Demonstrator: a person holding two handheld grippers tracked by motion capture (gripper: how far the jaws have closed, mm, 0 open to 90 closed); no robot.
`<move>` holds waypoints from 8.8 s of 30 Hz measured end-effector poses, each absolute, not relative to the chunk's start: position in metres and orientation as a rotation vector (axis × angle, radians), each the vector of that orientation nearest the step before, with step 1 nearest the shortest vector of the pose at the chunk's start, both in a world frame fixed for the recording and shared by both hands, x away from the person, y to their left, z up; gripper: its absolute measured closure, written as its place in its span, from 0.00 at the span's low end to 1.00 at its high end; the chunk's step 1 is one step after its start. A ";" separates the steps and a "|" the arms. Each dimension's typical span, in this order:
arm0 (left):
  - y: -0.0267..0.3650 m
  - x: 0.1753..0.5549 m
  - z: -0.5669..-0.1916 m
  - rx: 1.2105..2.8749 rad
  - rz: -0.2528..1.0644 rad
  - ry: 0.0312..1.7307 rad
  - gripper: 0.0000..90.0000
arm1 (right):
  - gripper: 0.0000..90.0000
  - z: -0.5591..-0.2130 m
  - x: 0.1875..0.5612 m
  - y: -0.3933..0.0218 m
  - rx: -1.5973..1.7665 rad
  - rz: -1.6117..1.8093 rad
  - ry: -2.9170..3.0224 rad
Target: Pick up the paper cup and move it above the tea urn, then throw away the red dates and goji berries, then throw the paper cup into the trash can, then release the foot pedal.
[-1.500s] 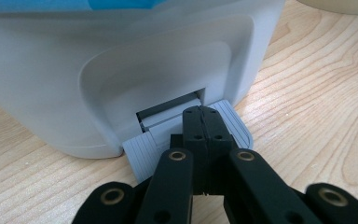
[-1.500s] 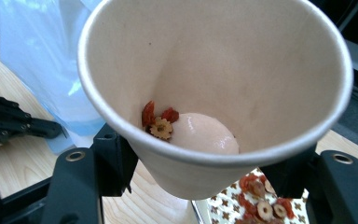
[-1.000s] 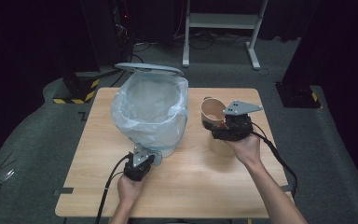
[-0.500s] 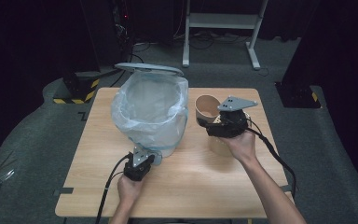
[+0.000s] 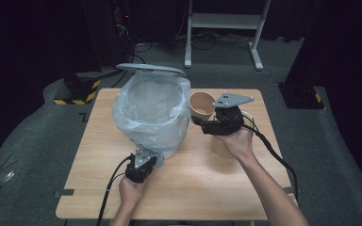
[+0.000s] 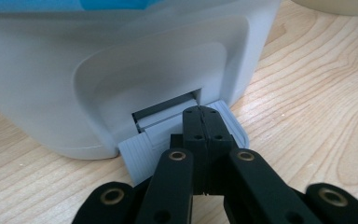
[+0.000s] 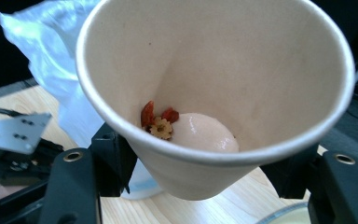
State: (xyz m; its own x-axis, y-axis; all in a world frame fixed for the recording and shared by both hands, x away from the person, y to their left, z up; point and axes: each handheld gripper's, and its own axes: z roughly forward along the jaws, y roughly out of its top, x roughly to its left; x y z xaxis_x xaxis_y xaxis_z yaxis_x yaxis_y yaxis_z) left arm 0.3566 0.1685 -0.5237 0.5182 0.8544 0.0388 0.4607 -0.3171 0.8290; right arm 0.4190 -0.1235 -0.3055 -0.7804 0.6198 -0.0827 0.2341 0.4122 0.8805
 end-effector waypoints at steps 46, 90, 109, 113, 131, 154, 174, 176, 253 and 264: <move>0.168 0.357 -0.524 1.958 0.612 1.068 1.00 | 0.38 -0.282 0.439 -0.074 0.711 1.412 2.298; 0.167 0.357 -0.524 1.952 0.597 1.068 1.00 | 0.34 -0.296 0.463 -0.037 0.764 1.354 2.349; 0.167 0.357 -0.524 1.953 0.599 1.067 1.00 | 0.25 -0.296 0.459 -0.040 0.727 1.345 2.343; 0.167 0.357 -0.524 1.953 0.600 1.066 1.00 | 0.27 -0.295 0.455 -0.044 0.722 1.338 2.326; 0.167 0.357 -0.524 1.954 0.602 1.066 1.00 | 0.31 -0.282 0.440 -0.076 0.727 1.367 2.246; 0.168 0.357 -0.524 1.953 0.599 1.069 1.00 | 0.32 -0.284 0.428 -0.118 0.785 1.375 2.180; 0.168 0.357 -0.524 1.952 0.596 1.069 1.00 | 0.33 -0.296 0.420 -0.168 0.887 1.376 2.111; 0.168 0.357 -0.524 1.952 0.595 1.069 1.00 | 0.33 -0.298 0.420 -0.172 0.896 1.381 2.106; 0.168 0.357 -0.524 1.950 0.591 1.070 1.00 | 0.40 -0.430 0.359 -0.275 1.225 1.306 1.973; 0.168 0.357 -0.524 1.951 0.593 1.069 1.00 | 0.40 -0.443 0.355 -0.279 1.252 1.288 1.975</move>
